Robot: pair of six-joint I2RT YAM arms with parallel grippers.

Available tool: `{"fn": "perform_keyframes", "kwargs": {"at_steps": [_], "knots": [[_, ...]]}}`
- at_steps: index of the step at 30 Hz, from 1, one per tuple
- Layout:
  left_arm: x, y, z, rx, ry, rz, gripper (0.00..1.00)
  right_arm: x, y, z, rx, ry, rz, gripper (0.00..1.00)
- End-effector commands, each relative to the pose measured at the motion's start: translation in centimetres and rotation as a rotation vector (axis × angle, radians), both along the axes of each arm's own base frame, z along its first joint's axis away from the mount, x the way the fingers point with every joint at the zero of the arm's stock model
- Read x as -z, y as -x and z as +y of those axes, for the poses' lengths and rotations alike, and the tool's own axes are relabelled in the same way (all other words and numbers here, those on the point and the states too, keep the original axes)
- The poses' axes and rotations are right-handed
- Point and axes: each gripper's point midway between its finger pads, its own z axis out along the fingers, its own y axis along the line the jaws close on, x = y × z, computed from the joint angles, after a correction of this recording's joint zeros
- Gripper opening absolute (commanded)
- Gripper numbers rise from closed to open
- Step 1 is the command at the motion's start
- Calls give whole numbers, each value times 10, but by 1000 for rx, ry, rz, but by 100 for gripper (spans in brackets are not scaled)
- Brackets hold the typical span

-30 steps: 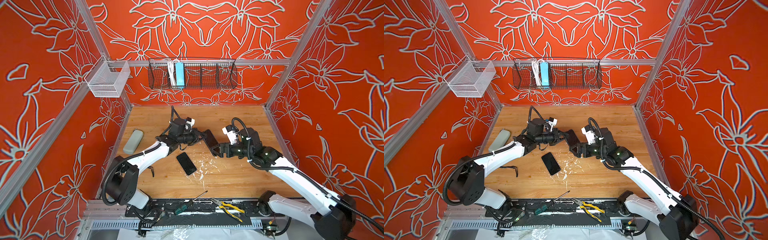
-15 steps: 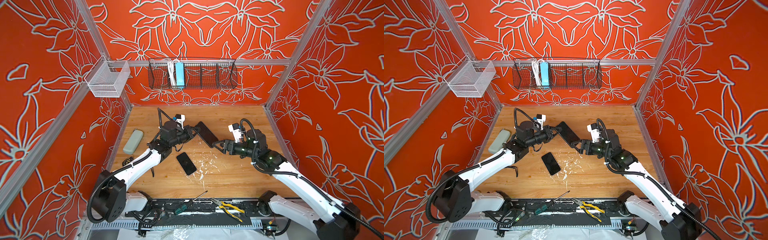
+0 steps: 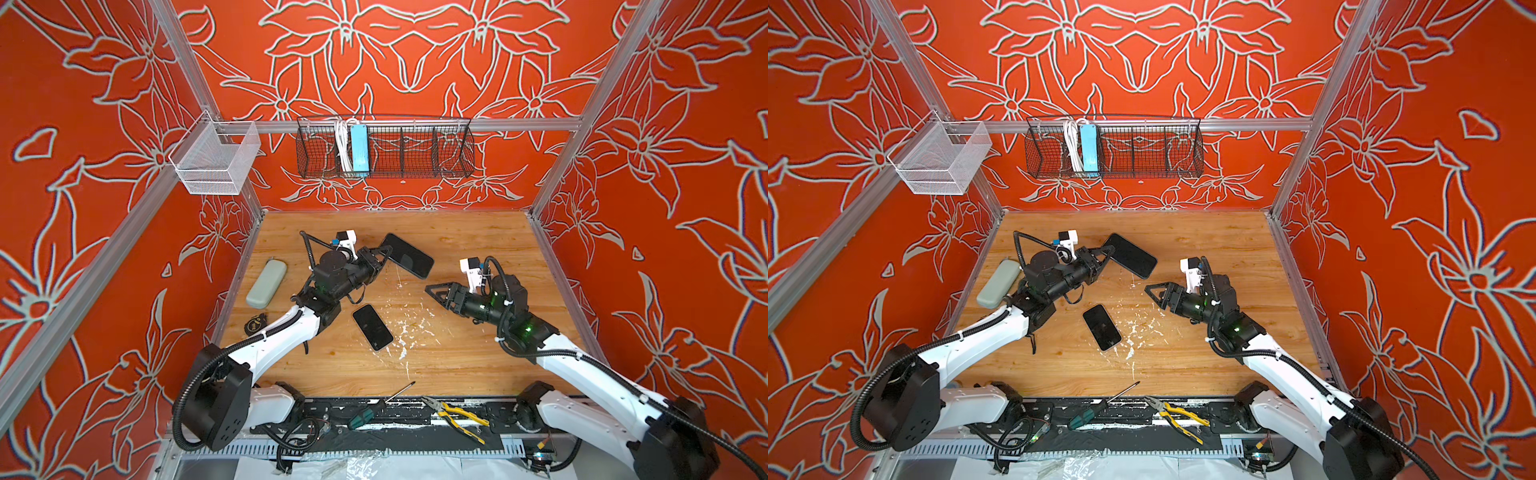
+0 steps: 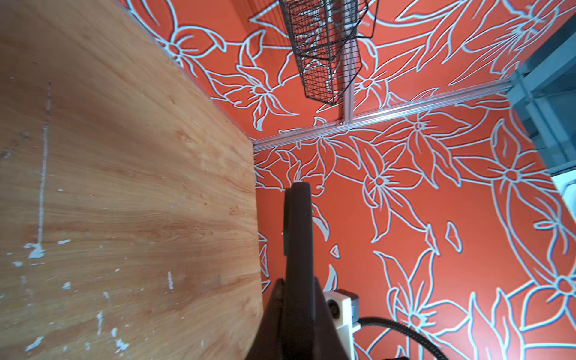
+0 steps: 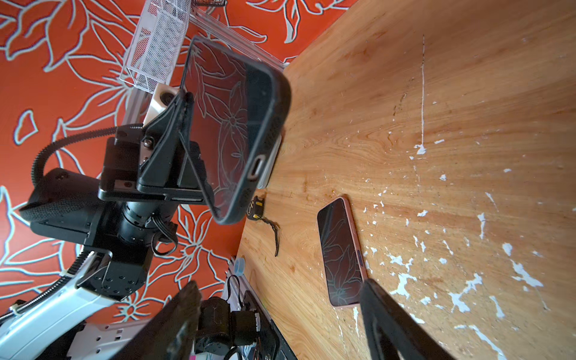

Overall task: Take the phone out of the phone case
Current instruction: Pass the phone, then remove the phone case from the phone.

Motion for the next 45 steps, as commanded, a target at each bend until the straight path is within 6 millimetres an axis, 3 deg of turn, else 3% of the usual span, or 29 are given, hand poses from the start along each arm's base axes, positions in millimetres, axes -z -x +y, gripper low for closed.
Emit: {"fn": "perform_keyframes", "kwargs": {"at_steps": [1, 13, 22, 34, 45], "knots": [[-33, 0, 3, -4, 122, -77, 0, -21, -6, 5, 1, -97, -52, 80], [-22, 0, 0, 10, 128, -42, 0, -49, -22, 23, -41, -200, -140, 71], [-21, 0, 1, 8, 139, -35, 0, -60, -33, 38, -52, -244, -165, 64], [-16, -1, 3, -5, 147, -16, 0, -63, -32, 52, -79, -272, -177, 40], [-13, -3, 3, -15, 151, 0, 0, -61, -26, 52, -83, -262, -189, 31]]}}
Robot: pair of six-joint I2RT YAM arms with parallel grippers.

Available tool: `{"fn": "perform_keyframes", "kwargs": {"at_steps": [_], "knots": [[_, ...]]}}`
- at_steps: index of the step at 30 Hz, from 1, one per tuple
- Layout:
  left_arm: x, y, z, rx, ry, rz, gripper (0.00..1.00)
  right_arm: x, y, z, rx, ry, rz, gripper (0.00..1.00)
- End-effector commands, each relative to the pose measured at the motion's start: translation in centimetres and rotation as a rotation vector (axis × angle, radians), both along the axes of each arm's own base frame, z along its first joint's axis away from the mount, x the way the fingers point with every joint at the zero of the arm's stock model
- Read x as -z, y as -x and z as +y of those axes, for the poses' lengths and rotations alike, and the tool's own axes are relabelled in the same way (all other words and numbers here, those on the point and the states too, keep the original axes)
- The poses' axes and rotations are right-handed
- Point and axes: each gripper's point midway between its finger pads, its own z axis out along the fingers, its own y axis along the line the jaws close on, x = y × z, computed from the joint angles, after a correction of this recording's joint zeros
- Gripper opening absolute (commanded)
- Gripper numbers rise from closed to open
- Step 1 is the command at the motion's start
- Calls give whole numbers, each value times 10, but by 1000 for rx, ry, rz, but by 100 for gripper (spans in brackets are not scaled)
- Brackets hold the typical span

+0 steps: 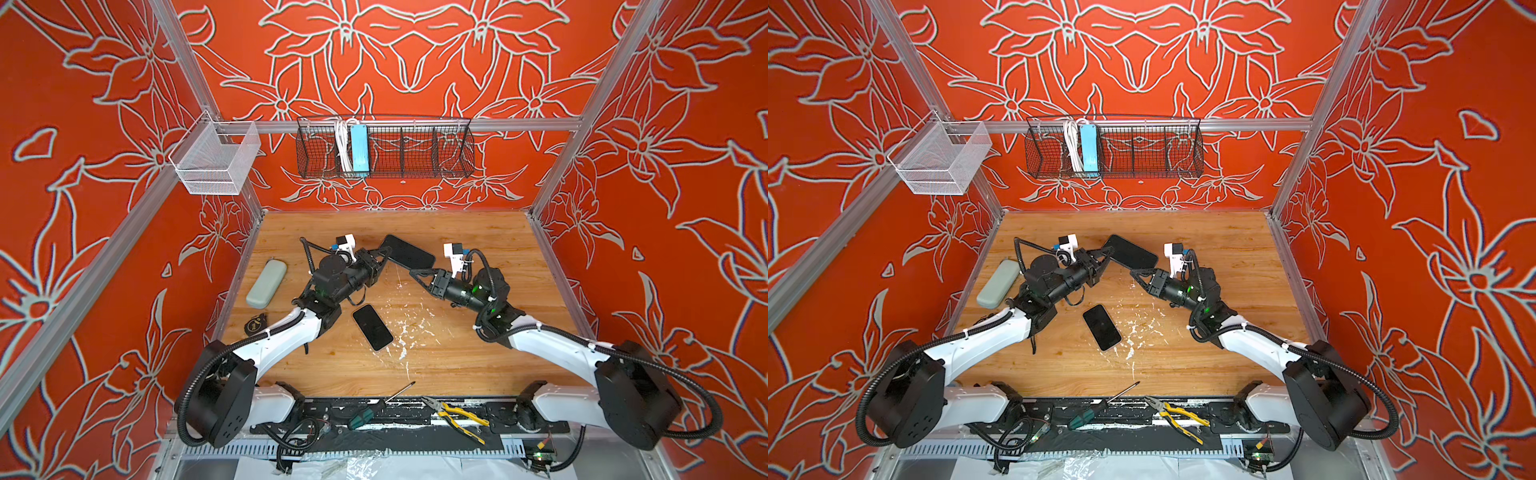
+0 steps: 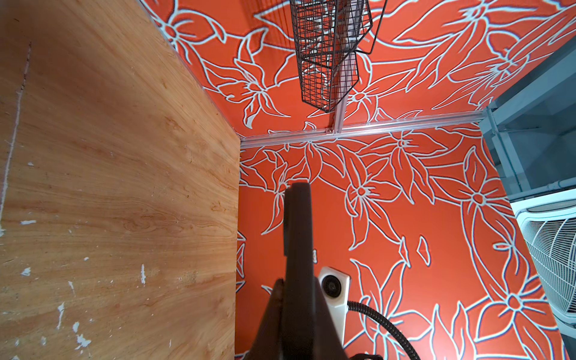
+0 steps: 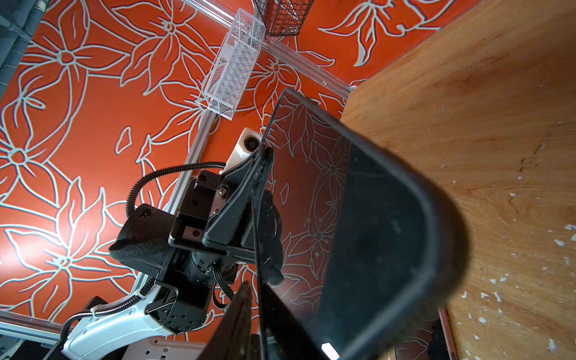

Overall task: Take the phone out of the phone case
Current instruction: Remove the phone case from the phone.

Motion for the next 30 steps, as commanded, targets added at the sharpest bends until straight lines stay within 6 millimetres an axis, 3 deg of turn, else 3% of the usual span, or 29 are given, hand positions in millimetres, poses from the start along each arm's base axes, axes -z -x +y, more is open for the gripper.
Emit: {"fn": "perform_keyframes", "kwargs": {"at_steps": [1, 14, 30], "knots": [[-19, -3, 3, -13, 43, -61, 0, -25, 4, 0, 2, -45, -70, 30], [-10, -5, -1, 0, 57, -7, 0, -29, 10, -5, 6, -21, -126, 15], [-6, -3, 1, -7, 73, 68, 0, -17, 15, -9, 10, 134, -249, 13]]}}
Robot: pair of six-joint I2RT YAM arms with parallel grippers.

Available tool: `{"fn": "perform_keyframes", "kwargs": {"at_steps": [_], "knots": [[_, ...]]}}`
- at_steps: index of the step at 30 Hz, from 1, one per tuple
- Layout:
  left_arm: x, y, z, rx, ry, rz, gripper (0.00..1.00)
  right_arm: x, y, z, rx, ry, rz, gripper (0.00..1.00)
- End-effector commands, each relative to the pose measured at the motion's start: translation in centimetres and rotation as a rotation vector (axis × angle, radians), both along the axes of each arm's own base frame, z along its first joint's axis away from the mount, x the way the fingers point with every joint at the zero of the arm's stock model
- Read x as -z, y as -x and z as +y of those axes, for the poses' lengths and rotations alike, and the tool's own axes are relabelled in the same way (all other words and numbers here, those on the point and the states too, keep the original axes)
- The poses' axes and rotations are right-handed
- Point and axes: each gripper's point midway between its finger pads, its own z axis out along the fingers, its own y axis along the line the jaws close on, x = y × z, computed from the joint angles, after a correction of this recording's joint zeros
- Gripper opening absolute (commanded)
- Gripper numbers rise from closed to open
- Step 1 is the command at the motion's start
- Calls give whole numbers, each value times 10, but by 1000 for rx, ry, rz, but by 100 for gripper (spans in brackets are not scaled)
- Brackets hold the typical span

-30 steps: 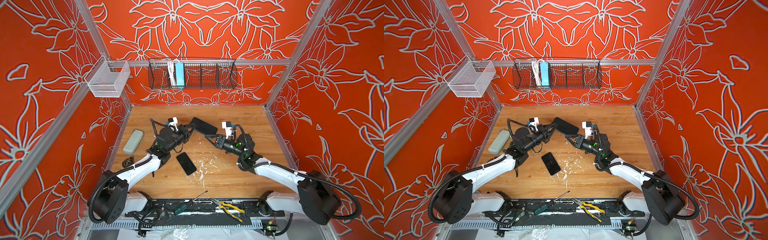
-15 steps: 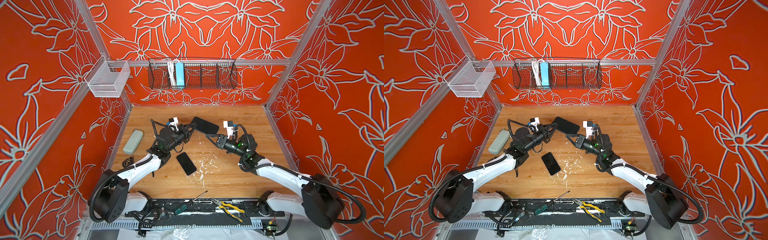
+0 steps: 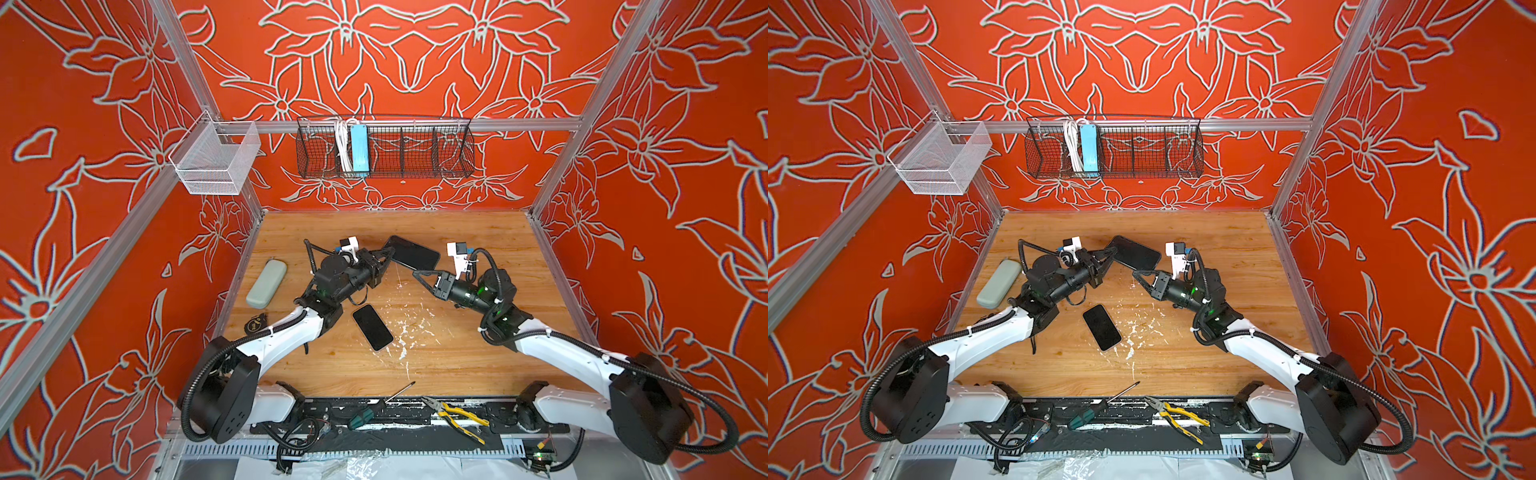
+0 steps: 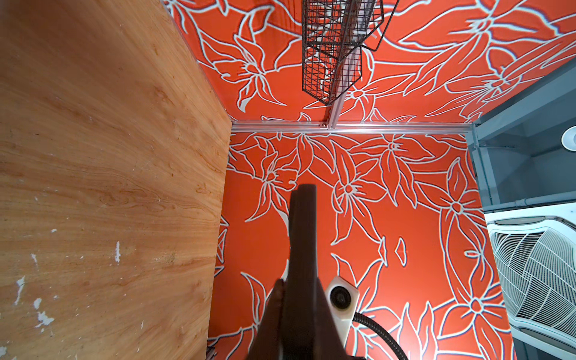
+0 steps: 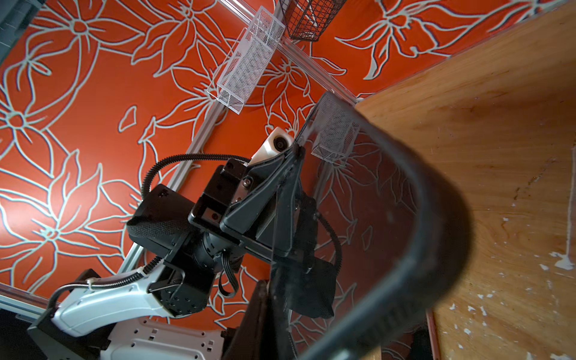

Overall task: Take the phone out of the phone case
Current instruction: Remove the phone case from the phone.

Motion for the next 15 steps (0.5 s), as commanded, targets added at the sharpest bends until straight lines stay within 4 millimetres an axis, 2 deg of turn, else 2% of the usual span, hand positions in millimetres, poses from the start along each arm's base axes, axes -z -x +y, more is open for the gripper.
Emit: {"fn": "perform_keyframes", "kwargs": {"at_steps": [1, 15], "knots": [[-9, -3, 7, -35, -17, -10, 0, -1, 6, -1, 2, 81, -120, 14], [-13, -4, 4, -25, 43, 22, 0, 8, 16, -12, 23, 163, -231, 14]]}}
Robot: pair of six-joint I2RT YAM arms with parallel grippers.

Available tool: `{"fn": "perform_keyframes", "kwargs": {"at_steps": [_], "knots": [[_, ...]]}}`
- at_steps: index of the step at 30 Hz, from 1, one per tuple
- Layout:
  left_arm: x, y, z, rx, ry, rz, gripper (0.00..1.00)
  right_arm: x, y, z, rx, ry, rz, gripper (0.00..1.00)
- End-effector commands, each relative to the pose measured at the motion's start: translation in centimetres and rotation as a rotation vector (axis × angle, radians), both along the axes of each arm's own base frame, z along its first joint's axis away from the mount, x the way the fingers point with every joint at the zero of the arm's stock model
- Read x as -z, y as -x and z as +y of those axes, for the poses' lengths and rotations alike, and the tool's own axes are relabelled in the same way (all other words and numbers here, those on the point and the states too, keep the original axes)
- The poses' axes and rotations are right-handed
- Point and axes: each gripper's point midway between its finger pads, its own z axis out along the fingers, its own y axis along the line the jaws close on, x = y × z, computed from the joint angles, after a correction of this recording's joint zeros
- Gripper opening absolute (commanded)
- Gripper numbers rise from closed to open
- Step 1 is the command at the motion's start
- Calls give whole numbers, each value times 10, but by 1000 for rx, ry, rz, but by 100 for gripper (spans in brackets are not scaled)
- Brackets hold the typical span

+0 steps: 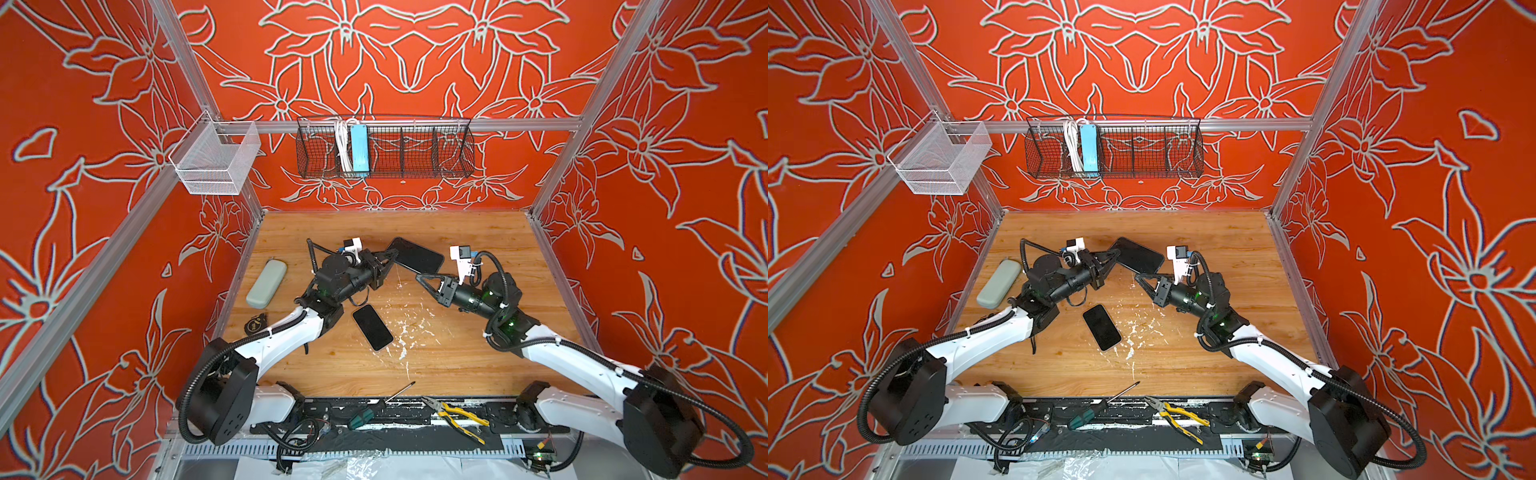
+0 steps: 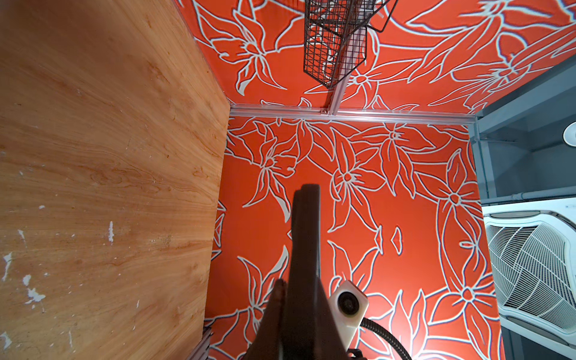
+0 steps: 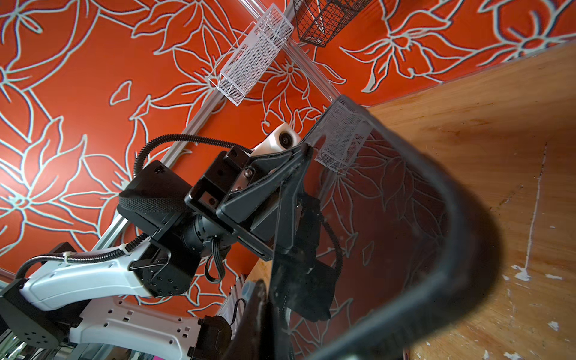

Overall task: Take the phone out of the phone case
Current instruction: Remove the phone case from the phone.

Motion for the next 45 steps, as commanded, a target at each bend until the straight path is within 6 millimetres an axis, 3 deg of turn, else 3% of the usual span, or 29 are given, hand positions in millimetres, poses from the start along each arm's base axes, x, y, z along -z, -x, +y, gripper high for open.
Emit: {"fn": "perform_keyframes", "kwargs": {"at_steps": [1, 21, 35, 45], "knots": [[-10, -12, 13, -76, 27, 2, 0, 11, 5, -5, 13, 95, -120, 14], [-18, -12, 13, -70, 112, 30, 0, 29, 8, -11, 25, 218, -228, 21], [-21, -15, 10, -59, 147, 28, 0, 37, 11, -19, 51, 233, -207, 22], [-25, -15, 8, -48, 128, -13, 0, 25, 18, -15, -9, 99, -106, 46]]}}
